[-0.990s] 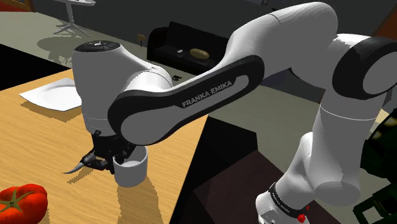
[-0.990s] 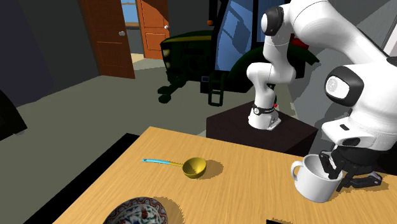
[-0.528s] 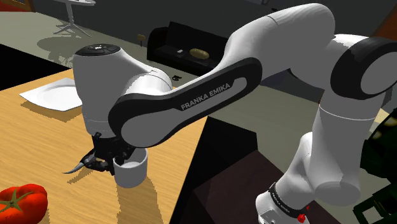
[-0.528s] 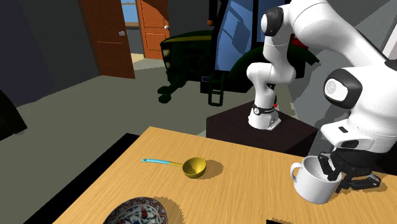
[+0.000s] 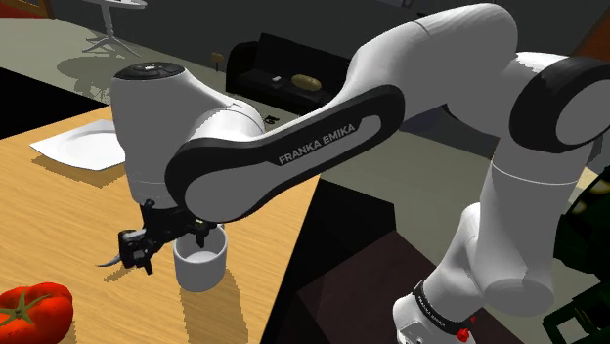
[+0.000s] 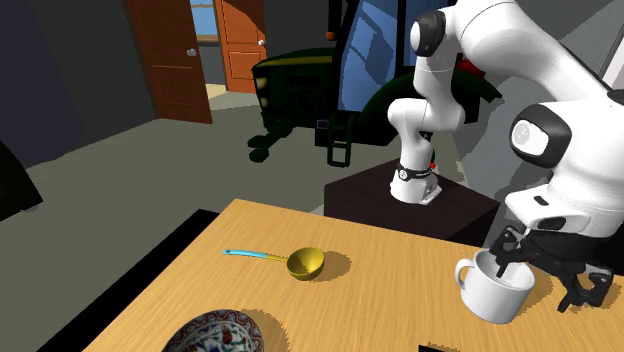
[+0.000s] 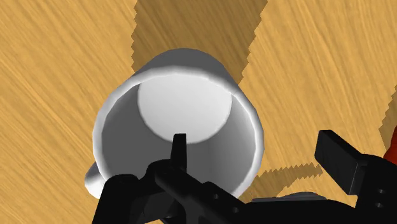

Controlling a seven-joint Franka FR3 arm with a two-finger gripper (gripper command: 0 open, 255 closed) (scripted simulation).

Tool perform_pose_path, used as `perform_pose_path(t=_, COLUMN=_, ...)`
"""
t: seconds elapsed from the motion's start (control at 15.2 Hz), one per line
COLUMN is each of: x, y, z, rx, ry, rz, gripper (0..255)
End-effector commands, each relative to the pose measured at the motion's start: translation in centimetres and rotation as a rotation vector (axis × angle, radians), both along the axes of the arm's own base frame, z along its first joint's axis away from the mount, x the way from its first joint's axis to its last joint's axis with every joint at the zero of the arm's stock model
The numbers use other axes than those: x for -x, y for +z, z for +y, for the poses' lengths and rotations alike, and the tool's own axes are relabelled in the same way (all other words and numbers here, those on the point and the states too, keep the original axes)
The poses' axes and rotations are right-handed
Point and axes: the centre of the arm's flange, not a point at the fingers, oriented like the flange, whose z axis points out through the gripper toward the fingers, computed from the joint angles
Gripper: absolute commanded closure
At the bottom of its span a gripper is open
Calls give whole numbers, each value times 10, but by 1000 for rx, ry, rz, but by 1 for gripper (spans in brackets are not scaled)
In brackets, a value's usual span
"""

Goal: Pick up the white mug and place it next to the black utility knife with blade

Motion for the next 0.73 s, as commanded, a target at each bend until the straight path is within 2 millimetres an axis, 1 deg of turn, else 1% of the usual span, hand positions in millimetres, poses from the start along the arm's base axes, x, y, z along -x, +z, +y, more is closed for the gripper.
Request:
perform_pose_path(t=0.0, x=1, y=21, z=0, rx=0, ry=0, rz=0, gripper=0)
perform_pose_path(t=0.13, x=0, y=44, z=0, rx=0, ry=0, rz=0, gripper=0)
perform_pose_path(t=0.66, x=0, y=44, z=0, rx=0, ry=0, rz=0, gripper=0)
